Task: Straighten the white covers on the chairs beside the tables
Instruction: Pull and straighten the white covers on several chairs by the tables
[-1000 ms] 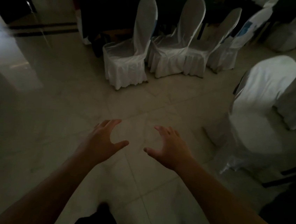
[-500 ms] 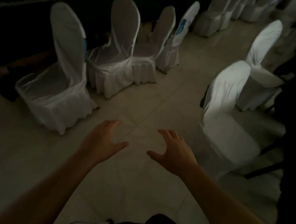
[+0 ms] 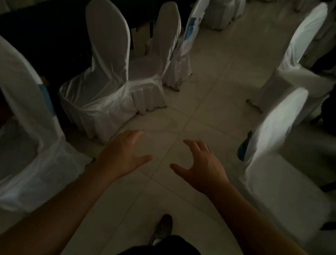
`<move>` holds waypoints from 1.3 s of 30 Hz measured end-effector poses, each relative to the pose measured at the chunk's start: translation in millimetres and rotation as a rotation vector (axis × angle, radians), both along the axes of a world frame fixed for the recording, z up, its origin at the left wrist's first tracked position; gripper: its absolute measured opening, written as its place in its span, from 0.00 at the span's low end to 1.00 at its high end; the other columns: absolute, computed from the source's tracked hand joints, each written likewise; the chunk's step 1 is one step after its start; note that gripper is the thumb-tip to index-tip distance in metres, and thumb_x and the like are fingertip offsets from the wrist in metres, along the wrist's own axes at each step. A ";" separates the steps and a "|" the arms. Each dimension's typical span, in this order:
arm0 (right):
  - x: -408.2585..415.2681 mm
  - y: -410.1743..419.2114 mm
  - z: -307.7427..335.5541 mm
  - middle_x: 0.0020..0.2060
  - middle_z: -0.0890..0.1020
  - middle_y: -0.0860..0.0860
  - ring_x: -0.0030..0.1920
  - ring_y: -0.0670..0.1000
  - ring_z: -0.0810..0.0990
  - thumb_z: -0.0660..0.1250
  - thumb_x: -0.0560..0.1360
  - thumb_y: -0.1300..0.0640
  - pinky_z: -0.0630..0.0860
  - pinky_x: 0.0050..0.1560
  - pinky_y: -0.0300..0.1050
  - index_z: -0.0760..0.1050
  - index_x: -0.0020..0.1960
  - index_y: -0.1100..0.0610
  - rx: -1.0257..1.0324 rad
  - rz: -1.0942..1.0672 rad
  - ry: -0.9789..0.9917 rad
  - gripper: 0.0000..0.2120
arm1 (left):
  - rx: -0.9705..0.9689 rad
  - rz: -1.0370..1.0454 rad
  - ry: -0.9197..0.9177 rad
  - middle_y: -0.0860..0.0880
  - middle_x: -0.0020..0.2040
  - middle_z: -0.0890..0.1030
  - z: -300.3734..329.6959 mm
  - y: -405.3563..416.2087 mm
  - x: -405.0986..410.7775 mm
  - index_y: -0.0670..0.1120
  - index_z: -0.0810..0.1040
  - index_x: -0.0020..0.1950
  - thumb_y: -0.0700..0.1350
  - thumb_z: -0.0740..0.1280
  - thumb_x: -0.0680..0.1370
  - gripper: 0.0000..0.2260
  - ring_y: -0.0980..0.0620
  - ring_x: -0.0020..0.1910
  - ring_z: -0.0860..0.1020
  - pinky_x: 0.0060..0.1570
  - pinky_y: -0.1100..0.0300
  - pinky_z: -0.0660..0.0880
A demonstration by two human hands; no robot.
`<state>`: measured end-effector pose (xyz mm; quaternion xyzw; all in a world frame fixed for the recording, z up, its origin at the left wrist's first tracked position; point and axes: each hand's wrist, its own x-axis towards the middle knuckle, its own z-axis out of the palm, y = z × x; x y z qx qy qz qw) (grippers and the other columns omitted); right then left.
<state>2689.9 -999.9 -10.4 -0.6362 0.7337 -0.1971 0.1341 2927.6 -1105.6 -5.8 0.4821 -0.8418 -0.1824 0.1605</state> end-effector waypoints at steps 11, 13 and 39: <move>-118.4 -243.7 13.2 0.68 0.68 0.46 0.65 0.51 0.70 0.64 0.66 0.26 0.77 0.55 0.55 0.58 0.72 0.43 0.022 -0.190 0.054 0.41 | -0.016 -0.165 0.027 0.51 0.65 0.73 18.3 -282.8 -140.2 0.58 0.64 0.70 0.69 0.70 0.66 0.37 0.50 0.61 0.72 0.54 0.57 0.72; -136.1 -274.2 6.3 0.68 0.69 0.46 0.65 0.51 0.70 0.64 0.65 0.26 0.77 0.55 0.55 0.59 0.72 0.43 0.018 -0.277 0.061 0.41 | -0.007 -0.241 0.021 0.51 0.66 0.72 13.0 -330.0 -173.0 0.59 0.63 0.70 0.70 0.69 0.66 0.37 0.50 0.62 0.72 0.54 0.56 0.71; -332.0 -361.8 47.8 0.66 0.68 0.47 0.58 0.51 0.73 0.64 0.64 0.28 0.79 0.48 0.48 0.58 0.73 0.44 -0.073 -1.627 0.261 0.43 | -0.047 -1.656 0.226 0.50 0.65 0.74 76.2 -487.3 -689.7 0.51 0.69 0.72 0.61 0.76 0.66 0.38 0.51 0.62 0.73 0.61 0.56 0.71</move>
